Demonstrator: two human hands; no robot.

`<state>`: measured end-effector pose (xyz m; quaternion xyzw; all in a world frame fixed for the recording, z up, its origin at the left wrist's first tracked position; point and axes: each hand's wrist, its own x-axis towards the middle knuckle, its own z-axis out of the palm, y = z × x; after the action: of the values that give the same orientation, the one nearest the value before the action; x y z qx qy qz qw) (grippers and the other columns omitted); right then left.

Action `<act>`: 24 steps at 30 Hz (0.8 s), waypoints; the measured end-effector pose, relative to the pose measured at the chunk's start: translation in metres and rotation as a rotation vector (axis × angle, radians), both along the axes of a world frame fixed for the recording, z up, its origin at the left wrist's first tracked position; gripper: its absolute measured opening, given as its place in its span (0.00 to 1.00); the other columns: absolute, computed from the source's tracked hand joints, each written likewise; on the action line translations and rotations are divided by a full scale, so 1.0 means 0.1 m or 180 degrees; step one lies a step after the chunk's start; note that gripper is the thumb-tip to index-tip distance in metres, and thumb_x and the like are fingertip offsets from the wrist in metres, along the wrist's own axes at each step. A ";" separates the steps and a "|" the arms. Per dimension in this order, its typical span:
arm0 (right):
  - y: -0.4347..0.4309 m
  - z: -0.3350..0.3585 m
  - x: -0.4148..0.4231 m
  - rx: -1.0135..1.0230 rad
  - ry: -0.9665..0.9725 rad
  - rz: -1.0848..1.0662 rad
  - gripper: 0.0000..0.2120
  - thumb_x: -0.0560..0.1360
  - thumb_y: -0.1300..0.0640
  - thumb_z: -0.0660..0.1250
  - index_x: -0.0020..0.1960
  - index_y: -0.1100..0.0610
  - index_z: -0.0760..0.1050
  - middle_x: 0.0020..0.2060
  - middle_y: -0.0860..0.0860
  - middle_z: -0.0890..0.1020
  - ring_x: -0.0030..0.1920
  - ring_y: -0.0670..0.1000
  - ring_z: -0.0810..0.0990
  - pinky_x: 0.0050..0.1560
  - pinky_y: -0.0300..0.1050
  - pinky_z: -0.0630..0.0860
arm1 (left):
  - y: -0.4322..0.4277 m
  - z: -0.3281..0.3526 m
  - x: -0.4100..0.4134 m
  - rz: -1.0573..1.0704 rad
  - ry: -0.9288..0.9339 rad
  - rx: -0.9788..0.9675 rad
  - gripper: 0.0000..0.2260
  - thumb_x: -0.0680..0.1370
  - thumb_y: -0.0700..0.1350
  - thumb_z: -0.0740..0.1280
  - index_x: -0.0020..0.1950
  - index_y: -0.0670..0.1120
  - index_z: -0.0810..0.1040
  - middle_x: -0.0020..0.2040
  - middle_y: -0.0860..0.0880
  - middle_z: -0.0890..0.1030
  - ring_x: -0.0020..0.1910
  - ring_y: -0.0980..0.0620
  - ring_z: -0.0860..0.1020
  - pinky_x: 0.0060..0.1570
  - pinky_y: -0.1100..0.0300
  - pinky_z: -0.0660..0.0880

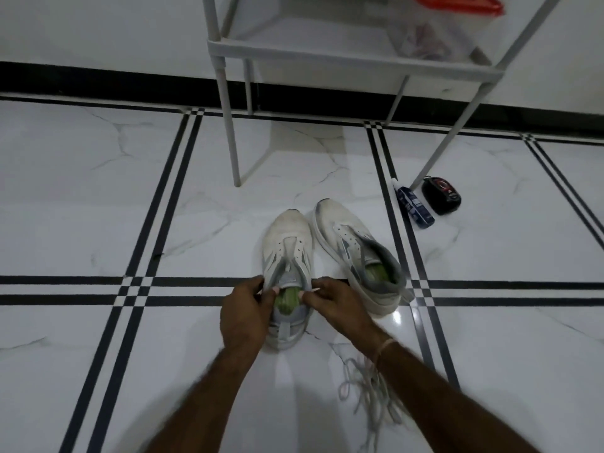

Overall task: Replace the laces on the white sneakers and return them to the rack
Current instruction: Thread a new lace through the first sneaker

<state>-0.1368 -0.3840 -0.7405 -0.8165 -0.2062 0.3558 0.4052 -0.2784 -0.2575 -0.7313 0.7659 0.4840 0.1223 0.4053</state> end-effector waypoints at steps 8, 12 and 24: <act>-0.41 0.25 0.09 0.0273 -0.0118 0.0244 0.11 0.74 0.51 0.77 0.54 0.52 0.81 0.45 0.49 0.86 0.46 0.47 0.85 0.47 0.40 0.81 | -0.42 0.45 0.16 -0.0144 -0.0637 0.1046 0.17 0.79 0.50 0.71 0.65 0.46 0.76 0.58 0.46 0.78 0.56 0.48 0.76 0.50 0.53 0.76; -0.99 0.39 0.23 -0.0414 -0.1008 0.0520 0.04 0.75 0.56 0.75 0.48 0.52 0.83 0.42 0.45 0.84 0.42 0.42 0.82 0.46 0.36 0.77 | -0.93 0.50 0.41 -0.1294 -0.0973 0.0720 0.05 0.78 0.47 0.72 0.53 0.51 0.79 0.47 0.55 0.79 0.41 0.59 0.77 0.41 0.61 0.77; -1.40 0.30 -0.02 -0.1092 -0.1791 0.1313 0.06 0.78 0.55 0.68 0.50 0.49 0.83 0.48 0.48 0.81 0.47 0.50 0.80 0.43 0.43 0.73 | -1.32 -0.20 0.38 -0.1608 0.0474 -0.0818 0.06 0.77 0.45 0.71 0.43 0.55 0.79 0.42 0.57 0.84 0.44 0.54 0.82 0.52 0.55 0.79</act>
<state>-0.1385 -0.5236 -0.7108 -0.8795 -0.4066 0.2213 0.1102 -0.2409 -0.3898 -0.7515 0.8113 0.3179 -0.1014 0.4800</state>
